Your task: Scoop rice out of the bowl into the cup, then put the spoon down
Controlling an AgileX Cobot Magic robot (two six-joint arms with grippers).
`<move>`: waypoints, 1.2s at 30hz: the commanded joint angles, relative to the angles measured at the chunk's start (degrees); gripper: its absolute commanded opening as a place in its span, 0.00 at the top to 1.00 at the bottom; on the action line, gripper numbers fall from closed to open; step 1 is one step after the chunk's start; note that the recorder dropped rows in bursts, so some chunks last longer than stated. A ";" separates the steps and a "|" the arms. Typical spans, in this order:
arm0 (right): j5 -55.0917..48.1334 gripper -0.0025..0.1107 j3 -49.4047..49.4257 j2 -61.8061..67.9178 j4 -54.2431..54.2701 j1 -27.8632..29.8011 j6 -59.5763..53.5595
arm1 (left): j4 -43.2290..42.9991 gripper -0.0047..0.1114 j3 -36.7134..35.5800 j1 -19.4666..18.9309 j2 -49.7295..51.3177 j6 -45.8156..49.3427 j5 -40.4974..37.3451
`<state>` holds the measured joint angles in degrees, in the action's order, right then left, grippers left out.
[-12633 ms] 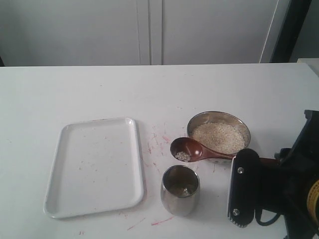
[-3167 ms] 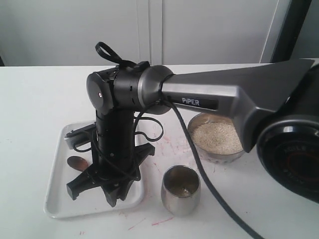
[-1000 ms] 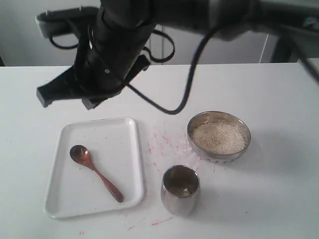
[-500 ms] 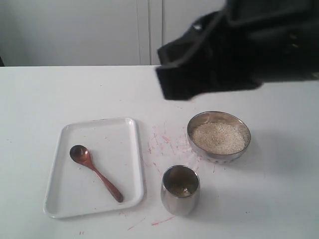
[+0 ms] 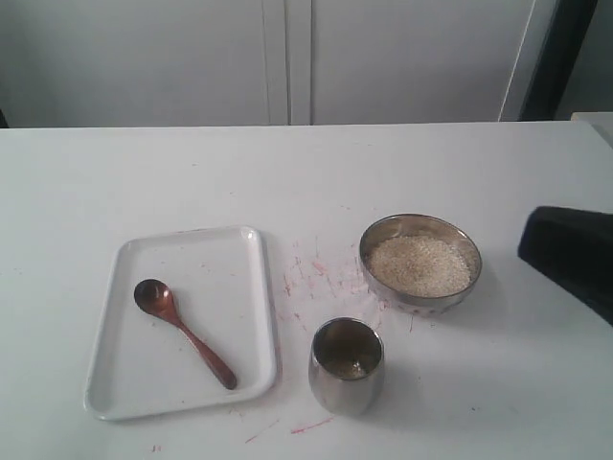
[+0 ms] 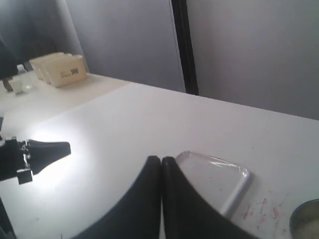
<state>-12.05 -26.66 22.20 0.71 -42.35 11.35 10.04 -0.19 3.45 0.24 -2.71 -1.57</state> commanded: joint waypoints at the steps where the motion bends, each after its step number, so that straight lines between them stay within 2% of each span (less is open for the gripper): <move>1: 7.73 0.98 6.90 -5.84 -0.13 0.14 2.57 | 0.53 0.84 0.19 0.13 -0.24 -0.11 0.21; 18: 24.29 0.98 26.66 -11.45 -0.25 0.14 3.08 | 0.53 0.84 0.19 0.13 -0.24 -0.11 0.21; 25: 19.21 0.98 26.66 -11.45 -0.71 0.14 1.57 | 0.53 0.84 0.19 0.13 -0.24 -0.11 0.21; 30: 10.06 0.98 26.66 -11.45 -0.71 0.14 1.27 | 0.53 0.84 0.19 0.13 -0.24 -0.11 0.21; 36: 9.31 0.98 26.66 -11.45 -0.71 0.14 2.84 | 0.53 0.84 0.19 0.13 -0.24 -0.11 0.21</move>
<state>-2.09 -0.07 10.92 0.59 -42.35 13.78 10.04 -0.19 3.45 0.24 -2.71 -1.57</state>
